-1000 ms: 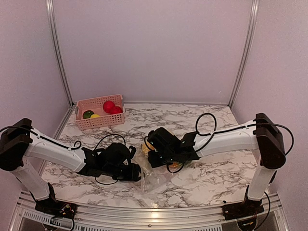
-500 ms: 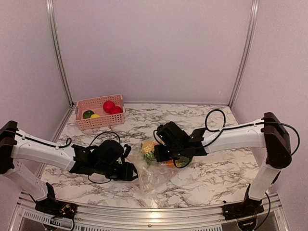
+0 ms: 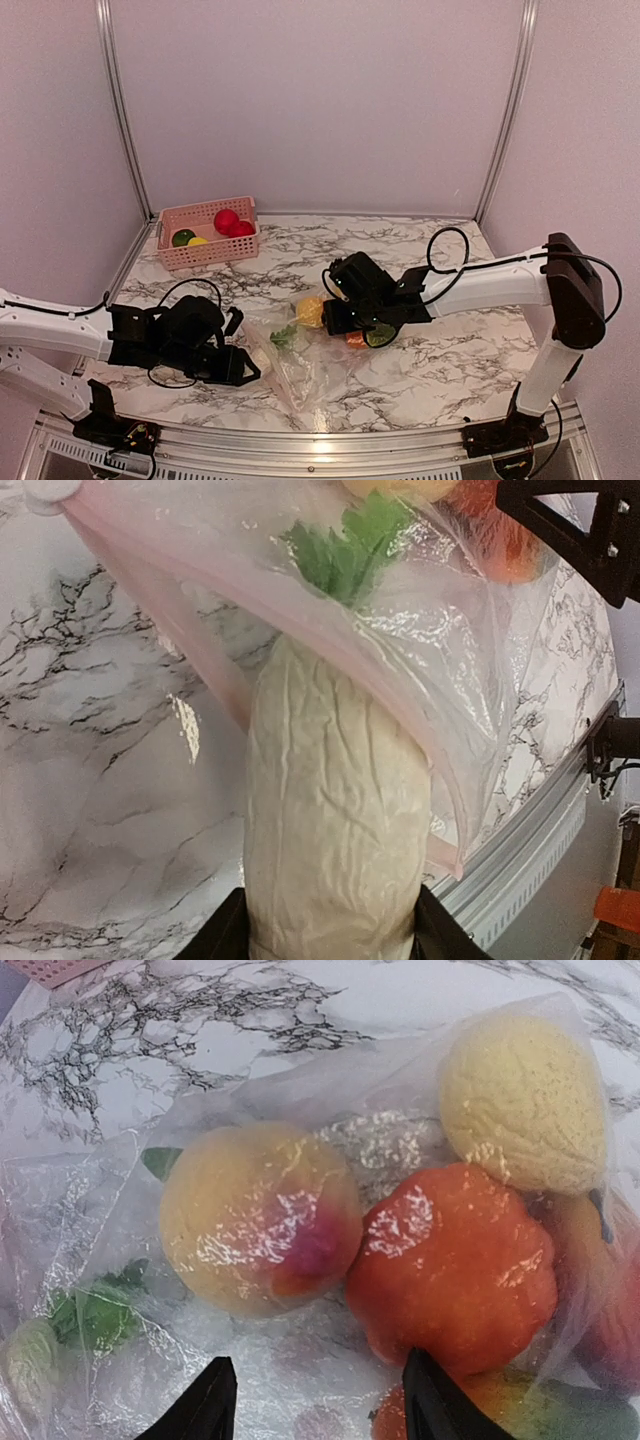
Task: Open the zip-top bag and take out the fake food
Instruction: Pick up the fake vegetable from the zipper food storage bag, then place the fake vegetable in the bin.
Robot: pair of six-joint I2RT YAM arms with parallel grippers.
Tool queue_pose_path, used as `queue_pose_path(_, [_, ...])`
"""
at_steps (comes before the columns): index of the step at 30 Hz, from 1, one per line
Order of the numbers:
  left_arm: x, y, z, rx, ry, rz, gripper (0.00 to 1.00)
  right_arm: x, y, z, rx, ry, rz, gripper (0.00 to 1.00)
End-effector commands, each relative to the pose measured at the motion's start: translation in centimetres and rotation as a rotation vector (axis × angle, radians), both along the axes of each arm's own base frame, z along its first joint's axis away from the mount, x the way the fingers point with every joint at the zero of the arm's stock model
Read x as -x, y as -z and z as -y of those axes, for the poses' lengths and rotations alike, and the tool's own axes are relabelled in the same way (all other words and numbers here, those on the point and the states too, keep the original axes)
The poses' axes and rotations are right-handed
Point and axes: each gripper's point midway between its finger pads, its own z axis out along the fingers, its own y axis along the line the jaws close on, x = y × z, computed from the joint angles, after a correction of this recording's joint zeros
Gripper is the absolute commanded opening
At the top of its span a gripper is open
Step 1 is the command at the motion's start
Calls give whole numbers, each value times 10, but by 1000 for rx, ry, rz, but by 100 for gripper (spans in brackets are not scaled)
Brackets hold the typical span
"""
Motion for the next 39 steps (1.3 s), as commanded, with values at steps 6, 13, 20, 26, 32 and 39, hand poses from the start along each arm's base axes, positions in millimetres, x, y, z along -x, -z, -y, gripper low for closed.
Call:
queue_pose_path(6, [8,-9,-56,-116,-115,2,35,-5,-1,-3,-14,-8,9,55])
queue_pose_path(13, [13,-27,-71,-90,-155,5,34,-5,0,-4,-11,-14,7,55])
queue_pose_path(20, [6,-49,-82,-87,-207,51,34,-5,0,-7,-17,-20,5,55])
queue_pose_path(26, [-9,-78,-81,-43,-269,120,34,-6,-12,-9,-28,-31,18,55])
queue_pose_path(32, [-19,-107,-83,1,-326,175,34,-5,-28,-10,-48,-40,39,56])
queue_pose_path(39, [-42,-129,-99,-8,-421,264,32,-2,-51,-9,-72,-47,73,57])
